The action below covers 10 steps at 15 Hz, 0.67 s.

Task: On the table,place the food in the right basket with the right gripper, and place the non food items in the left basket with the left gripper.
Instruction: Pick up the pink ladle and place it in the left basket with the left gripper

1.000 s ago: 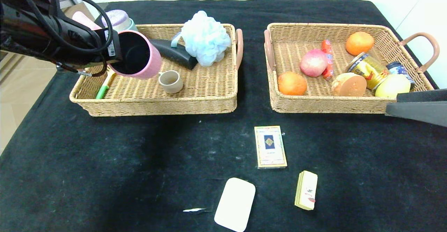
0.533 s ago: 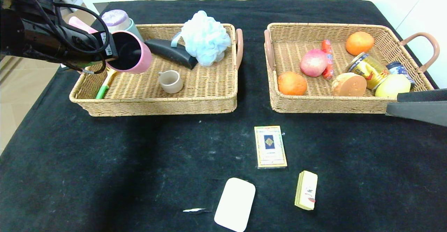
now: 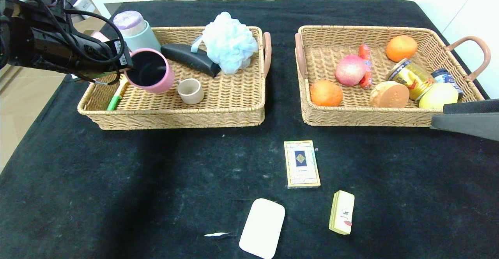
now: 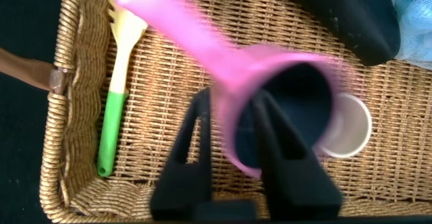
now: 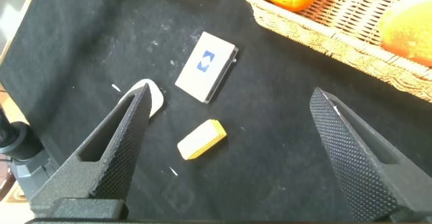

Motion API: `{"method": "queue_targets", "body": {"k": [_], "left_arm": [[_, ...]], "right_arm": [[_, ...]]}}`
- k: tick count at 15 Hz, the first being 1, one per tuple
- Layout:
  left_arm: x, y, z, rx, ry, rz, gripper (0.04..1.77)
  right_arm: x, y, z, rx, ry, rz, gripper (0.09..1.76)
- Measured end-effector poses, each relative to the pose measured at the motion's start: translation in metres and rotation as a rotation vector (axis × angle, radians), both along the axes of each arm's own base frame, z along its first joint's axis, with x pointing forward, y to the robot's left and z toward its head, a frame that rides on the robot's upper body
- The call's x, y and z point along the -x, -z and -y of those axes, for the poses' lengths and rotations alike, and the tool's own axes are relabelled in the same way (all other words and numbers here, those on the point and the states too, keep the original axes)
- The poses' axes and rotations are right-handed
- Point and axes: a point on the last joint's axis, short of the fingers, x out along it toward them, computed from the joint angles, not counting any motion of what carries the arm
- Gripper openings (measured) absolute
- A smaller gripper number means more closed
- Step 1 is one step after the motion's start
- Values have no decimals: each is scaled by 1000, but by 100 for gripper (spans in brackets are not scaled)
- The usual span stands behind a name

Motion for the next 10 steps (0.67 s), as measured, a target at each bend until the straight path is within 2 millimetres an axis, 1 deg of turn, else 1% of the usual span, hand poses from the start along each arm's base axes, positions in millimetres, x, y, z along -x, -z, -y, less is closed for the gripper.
{"method": "queue_targets", "body": {"k": [2, 4, 7, 10], "left_arm": [[0, 0, 0, 1, 0, 1, 82], [1, -1, 0, 1, 1, 3, 101], [1, -1, 0, 1, 1, 4, 123], [1, 0, 0, 4, -1, 1, 139]], "right_arm": [[0, 0, 0, 0, -1, -1, 171], [0, 0, 0, 0, 0, -2, 171], [0, 0, 0, 1, -1, -2, 171], [0, 0, 0, 1, -1, -1, 171]]}}
